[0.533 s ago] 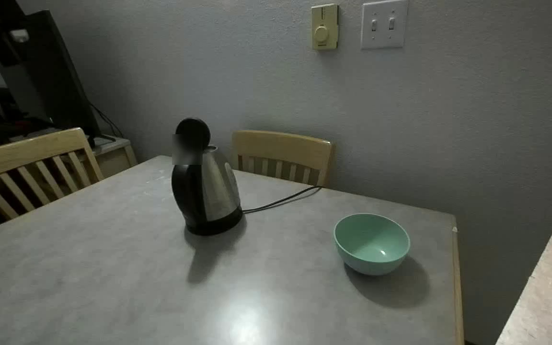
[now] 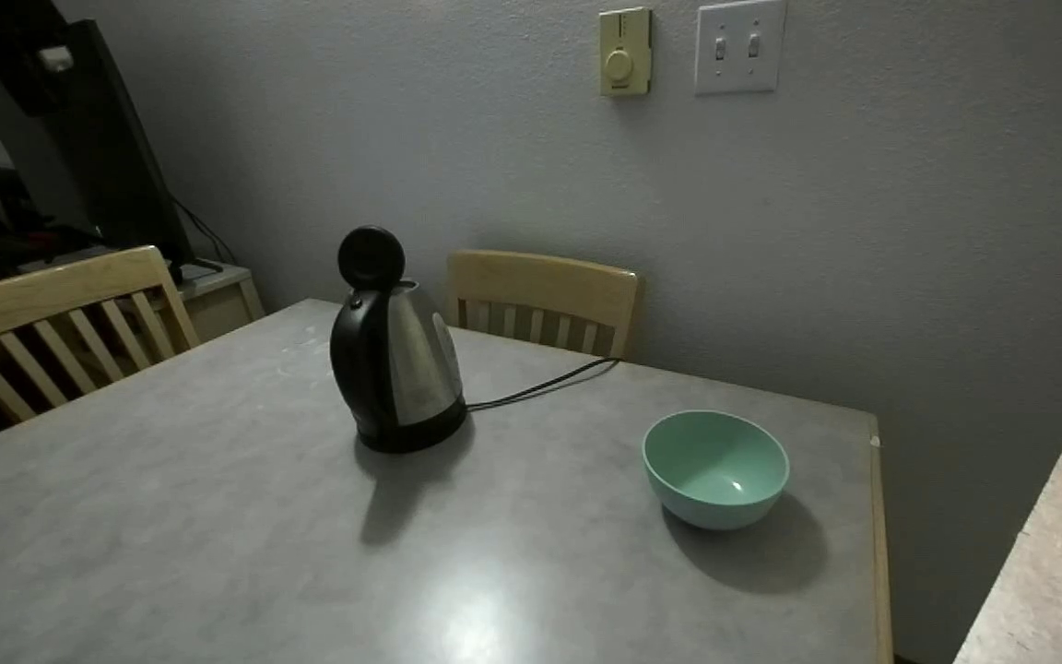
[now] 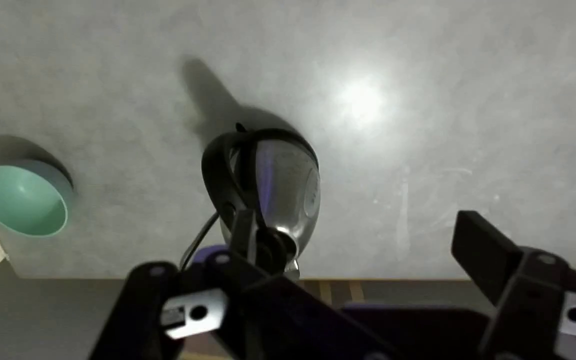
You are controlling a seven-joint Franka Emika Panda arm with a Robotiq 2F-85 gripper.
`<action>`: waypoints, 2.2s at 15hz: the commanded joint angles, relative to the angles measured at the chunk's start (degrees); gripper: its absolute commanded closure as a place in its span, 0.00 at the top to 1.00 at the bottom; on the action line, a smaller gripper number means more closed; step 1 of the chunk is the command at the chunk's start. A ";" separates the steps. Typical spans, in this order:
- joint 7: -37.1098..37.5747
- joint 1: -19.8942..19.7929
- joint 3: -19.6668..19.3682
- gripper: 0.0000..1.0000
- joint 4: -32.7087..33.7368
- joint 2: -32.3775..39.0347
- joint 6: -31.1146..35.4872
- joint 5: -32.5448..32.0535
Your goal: Close the kettle
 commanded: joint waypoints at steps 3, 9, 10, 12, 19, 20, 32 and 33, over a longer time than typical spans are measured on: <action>3.70 -2.25 -2.25 1.00 -1.44 2.22 22.42 -2.72; 19.64 -10.57 -2.62 1.00 0.46 8.47 33.82 -8.68; 23.60 -12.10 -2.30 1.00 1.05 9.56 32.95 -11.12; 31.06 -13.56 -2.28 1.00 2.63 12.01 29.52 -15.50; 37.06 -9.59 -6.16 1.00 4.49 16.13 23.15 -15.53; 37.05 -9.33 -6.39 1.00 4.49 16.21 23.20 -15.54; 29.35 -5.93 -8.09 0.57 14.15 25.03 6.06 -1.90; 28.58 -5.63 -8.16 0.52 14.95 26.09 6.38 -0.99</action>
